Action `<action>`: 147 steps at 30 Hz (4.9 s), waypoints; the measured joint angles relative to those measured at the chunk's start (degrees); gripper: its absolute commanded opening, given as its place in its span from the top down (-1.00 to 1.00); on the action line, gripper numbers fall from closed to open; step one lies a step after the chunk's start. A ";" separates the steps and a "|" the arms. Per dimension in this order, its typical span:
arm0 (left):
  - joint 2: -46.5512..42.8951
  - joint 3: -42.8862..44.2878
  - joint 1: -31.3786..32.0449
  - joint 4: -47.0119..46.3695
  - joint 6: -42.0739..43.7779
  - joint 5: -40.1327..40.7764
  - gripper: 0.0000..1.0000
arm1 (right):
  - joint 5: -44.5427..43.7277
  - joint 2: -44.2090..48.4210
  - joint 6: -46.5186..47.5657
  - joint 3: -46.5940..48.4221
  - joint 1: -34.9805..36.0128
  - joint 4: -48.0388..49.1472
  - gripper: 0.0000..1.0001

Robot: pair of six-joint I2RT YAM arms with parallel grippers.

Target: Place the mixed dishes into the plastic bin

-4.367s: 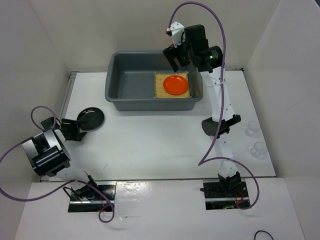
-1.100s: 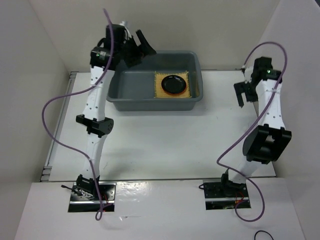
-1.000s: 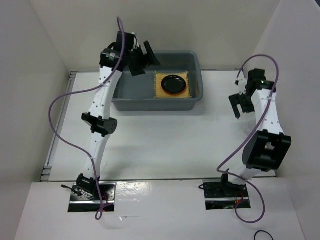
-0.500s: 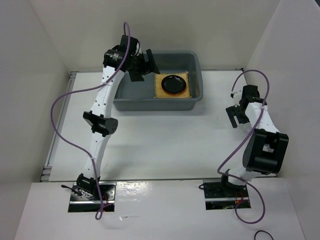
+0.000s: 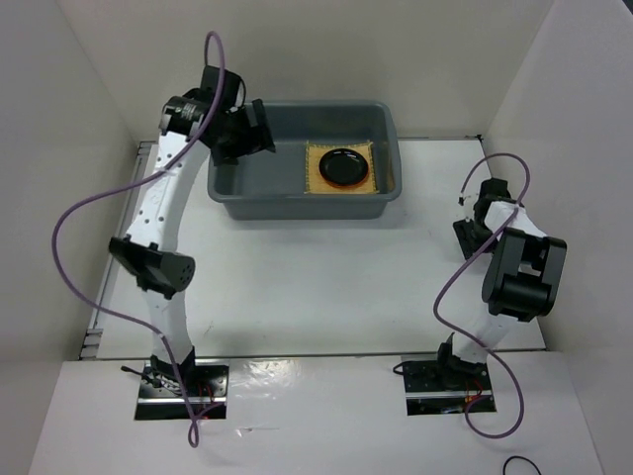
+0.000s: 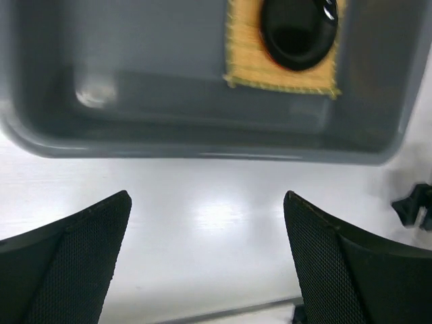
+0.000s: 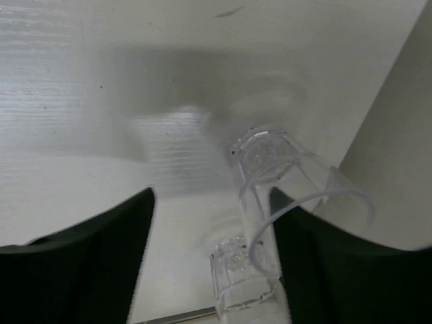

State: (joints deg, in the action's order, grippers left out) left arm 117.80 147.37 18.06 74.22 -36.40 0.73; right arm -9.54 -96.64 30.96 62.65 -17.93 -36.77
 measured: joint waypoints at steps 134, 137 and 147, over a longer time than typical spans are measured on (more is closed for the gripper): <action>-60.15 -88.78 -22.05 -26.49 1.73 -5.62 -1.00 | -14.62 21.68 -12.24 -14.05 4.81 -11.74 -0.96; -60.15 -88.80 -22.05 -26.45 1.73 -5.57 -1.00 | -14.21 20.35 -12.02 -14.56 2.25 -10.84 -0.96; -60.15 -88.78 -22.05 -26.29 1.73 -5.51 -1.00 | -11.72 16.33 -9.35 -17.53 -2.36 -8.15 -0.29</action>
State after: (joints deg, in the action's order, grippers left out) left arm 57.65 58.59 -3.99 47.92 -34.68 -4.78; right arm -21.26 -80.31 21.61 45.12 -20.29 -44.93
